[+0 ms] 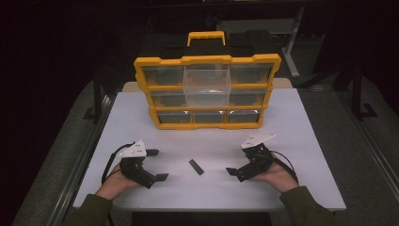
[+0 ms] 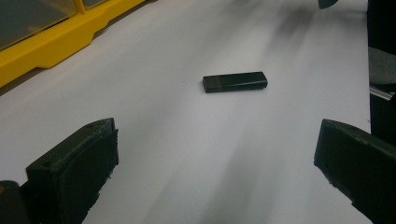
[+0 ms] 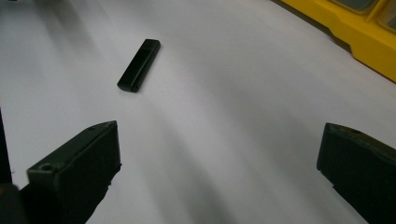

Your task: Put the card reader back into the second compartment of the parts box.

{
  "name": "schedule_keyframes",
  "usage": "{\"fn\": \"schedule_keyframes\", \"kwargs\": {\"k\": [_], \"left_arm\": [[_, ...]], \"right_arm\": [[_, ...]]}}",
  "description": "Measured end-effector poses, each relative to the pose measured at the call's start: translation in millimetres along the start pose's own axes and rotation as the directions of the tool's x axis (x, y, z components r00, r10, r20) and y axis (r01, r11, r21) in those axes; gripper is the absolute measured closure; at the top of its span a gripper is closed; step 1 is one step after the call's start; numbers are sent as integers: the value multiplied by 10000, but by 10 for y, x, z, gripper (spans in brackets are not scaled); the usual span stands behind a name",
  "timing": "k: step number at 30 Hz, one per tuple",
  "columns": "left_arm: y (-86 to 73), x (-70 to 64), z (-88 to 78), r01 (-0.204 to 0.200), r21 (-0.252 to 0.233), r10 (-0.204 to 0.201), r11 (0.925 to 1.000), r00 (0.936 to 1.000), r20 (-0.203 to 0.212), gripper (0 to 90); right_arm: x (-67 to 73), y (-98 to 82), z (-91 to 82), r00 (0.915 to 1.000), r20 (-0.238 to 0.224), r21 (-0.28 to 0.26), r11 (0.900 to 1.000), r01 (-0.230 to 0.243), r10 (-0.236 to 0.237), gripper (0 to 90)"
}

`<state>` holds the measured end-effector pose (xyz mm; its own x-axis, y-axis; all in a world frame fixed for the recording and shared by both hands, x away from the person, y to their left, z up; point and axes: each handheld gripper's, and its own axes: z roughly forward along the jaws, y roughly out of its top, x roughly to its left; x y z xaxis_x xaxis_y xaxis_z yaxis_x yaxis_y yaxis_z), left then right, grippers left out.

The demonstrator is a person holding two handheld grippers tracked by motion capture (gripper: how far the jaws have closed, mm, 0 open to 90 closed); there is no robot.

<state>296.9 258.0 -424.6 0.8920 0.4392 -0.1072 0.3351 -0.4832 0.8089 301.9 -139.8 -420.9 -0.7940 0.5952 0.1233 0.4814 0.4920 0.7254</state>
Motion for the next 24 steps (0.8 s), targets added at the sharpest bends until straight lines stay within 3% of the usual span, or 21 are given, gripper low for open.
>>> {"fn": "schedule_keyframes", "kwargs": {"k": [24], "left_arm": [[-2,-8,-15,53,-73,-52,10000,10000,27,0]], "right_arm": [[13,135,43,9995,-279,-303,9995,-128,120,0]]}}
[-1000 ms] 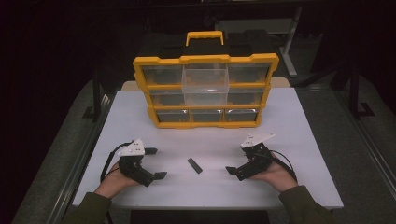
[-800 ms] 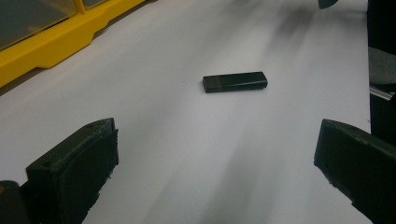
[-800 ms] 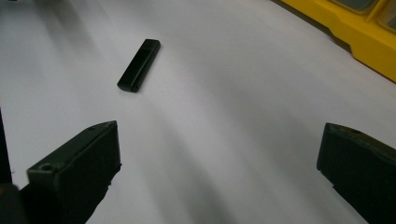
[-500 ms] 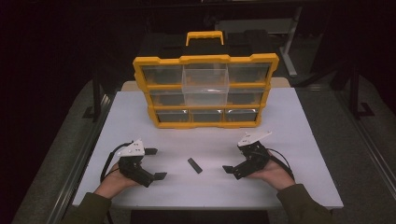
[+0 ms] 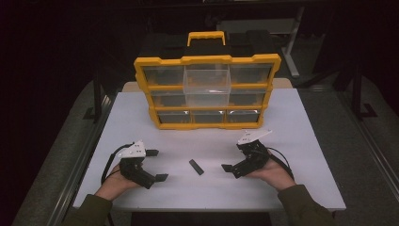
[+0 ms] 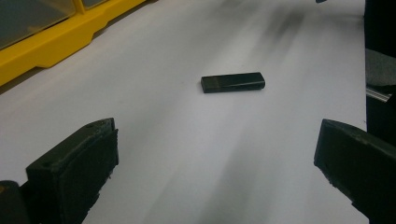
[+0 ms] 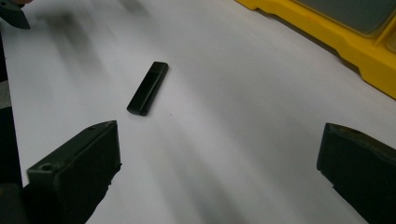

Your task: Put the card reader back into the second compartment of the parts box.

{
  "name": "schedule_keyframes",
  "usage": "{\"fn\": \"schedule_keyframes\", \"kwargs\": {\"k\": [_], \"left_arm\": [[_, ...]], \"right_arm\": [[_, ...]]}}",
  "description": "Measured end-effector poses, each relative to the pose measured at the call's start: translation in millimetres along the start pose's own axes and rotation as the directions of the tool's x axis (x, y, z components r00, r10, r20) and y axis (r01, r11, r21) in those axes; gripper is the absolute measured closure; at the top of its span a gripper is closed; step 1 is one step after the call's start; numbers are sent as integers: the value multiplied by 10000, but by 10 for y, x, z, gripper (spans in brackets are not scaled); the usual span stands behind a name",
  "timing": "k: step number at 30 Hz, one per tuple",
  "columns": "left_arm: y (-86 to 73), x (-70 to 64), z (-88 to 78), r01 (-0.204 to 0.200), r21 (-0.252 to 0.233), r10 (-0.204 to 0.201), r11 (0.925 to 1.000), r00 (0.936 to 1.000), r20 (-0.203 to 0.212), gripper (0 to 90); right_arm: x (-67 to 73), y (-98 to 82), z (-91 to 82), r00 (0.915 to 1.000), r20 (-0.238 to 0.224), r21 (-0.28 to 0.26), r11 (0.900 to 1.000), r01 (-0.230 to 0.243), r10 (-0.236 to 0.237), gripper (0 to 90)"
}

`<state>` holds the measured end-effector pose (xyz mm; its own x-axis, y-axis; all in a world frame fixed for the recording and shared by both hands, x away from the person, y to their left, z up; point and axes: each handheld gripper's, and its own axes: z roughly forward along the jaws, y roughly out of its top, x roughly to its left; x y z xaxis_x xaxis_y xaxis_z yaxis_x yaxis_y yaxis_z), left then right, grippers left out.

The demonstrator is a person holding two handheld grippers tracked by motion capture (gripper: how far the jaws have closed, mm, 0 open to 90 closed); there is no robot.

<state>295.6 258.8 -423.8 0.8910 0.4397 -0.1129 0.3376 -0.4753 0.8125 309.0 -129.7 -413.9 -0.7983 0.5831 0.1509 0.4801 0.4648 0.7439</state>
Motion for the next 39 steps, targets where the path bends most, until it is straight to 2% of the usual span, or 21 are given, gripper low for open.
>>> {"fn": "schedule_keyframes", "kwargs": {"k": [25,33,39], "left_arm": [[4,-4,7,66,-33,-66,10000,9999,85,0],[3,0,10,138,-58,-137,9999,9998,121,0],[-1,-8,20,64,7,-65,10000,9999,124,0]], "right_arm": [[20,228,84,9995,-272,-184,9997,130,-135,0],[29,315,126,9987,-483,-246,9996,164,-176,0],[51,377,166,9981,-557,-301,9992,263,-279,0]]}}
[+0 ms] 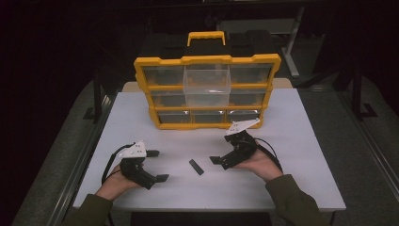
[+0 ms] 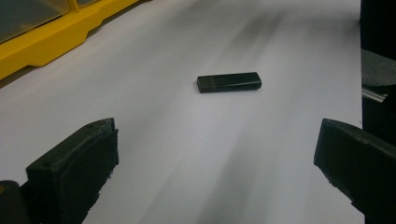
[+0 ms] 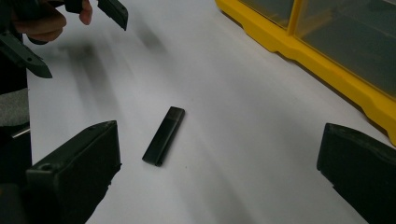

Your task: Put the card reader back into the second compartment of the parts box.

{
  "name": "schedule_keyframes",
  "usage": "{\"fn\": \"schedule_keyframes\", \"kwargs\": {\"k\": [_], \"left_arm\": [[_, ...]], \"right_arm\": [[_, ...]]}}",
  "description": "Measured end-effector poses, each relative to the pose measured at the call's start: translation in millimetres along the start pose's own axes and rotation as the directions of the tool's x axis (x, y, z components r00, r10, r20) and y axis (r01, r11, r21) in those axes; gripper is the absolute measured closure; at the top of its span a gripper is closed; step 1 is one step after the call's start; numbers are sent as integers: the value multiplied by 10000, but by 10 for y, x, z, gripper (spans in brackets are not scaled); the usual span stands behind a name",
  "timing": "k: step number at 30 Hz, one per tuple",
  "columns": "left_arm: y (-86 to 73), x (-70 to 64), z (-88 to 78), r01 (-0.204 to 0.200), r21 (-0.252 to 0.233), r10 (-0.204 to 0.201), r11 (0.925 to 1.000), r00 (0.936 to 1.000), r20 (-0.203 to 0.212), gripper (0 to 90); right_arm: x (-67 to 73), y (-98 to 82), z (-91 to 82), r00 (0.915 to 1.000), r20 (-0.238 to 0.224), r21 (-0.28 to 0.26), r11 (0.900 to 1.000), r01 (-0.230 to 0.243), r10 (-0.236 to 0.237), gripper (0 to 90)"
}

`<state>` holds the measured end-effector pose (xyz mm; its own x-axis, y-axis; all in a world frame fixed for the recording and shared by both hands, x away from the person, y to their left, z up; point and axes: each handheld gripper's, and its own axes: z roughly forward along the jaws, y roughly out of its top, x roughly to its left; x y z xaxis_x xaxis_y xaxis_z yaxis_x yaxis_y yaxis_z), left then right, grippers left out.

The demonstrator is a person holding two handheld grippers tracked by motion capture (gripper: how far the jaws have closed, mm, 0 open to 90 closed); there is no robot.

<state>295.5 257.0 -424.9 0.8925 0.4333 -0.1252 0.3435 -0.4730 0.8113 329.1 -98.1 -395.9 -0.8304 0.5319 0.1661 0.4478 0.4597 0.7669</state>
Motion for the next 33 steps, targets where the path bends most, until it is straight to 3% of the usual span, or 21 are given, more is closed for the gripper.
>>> {"fn": "schedule_keyframes", "kwargs": {"k": [15,33], "left_arm": [[4,6,-4,41,-61,-41,10000,10000,-12,0],[4,5,-7,73,-65,-73,10000,10000,56,0]], "right_arm": [[80,171,165,9991,-289,49,9995,302,-301,0],[173,335,302,9982,-228,188,9982,567,-563,0]]}}
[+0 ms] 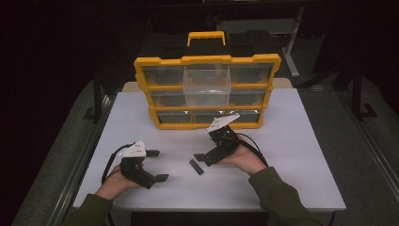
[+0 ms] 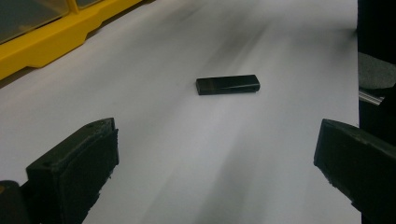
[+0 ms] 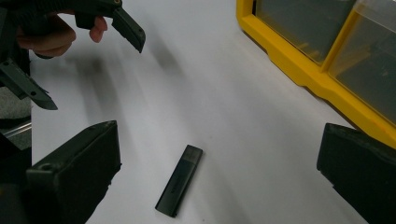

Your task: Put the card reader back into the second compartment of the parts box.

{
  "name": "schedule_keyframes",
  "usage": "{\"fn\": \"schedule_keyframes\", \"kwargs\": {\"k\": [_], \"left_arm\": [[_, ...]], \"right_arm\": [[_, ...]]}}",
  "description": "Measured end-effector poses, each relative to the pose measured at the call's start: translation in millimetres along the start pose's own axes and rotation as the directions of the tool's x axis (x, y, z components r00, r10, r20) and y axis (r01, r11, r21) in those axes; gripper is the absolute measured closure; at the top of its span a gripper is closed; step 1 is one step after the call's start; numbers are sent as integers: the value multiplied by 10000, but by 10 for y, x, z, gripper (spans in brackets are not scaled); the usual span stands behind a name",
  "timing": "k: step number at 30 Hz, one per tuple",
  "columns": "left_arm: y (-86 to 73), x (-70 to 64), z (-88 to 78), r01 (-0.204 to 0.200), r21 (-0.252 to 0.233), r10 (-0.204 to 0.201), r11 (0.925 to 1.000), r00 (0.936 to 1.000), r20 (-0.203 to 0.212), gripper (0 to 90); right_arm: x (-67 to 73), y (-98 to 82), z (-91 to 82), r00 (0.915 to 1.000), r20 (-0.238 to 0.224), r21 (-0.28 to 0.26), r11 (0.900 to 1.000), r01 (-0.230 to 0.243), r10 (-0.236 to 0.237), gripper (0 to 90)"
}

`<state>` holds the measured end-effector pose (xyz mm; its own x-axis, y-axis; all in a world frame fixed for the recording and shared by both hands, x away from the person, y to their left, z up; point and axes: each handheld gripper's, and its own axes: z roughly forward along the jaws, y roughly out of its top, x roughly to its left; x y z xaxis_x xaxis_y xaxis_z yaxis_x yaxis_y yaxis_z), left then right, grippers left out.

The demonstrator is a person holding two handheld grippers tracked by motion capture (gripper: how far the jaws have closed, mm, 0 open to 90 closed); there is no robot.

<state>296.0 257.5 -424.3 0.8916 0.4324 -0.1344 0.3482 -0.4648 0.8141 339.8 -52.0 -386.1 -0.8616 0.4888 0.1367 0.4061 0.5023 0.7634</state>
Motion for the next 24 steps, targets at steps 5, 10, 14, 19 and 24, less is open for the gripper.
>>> {"fn": "schedule_keyframes", "kwargs": {"k": [5,10,14,19,24], "left_arm": [[0,1,6,-22,-9,22,10000,10000,19,0],[0,2,4,-14,-32,14,10000,10000,7,0],[0,0,0,-40,-50,40,10000,10000,-23,0],[0,0,-2,-38,-71,38,10000,10000,-24,0],[-3,2,-4,-51,-64,51,10000,10000,-50,0]], "right_arm": [[23,61,38,10000,-12,-26,10000,70,-70,0],[37,92,81,9999,-34,28,9999,122,-122,0],[65,125,125,9998,-29,138,9997,180,-180,0],[90,162,174,9996,-12,210,9994,289,-289,0],[126,168,250,9993,-83,408,9985,354,-351,0]]}}
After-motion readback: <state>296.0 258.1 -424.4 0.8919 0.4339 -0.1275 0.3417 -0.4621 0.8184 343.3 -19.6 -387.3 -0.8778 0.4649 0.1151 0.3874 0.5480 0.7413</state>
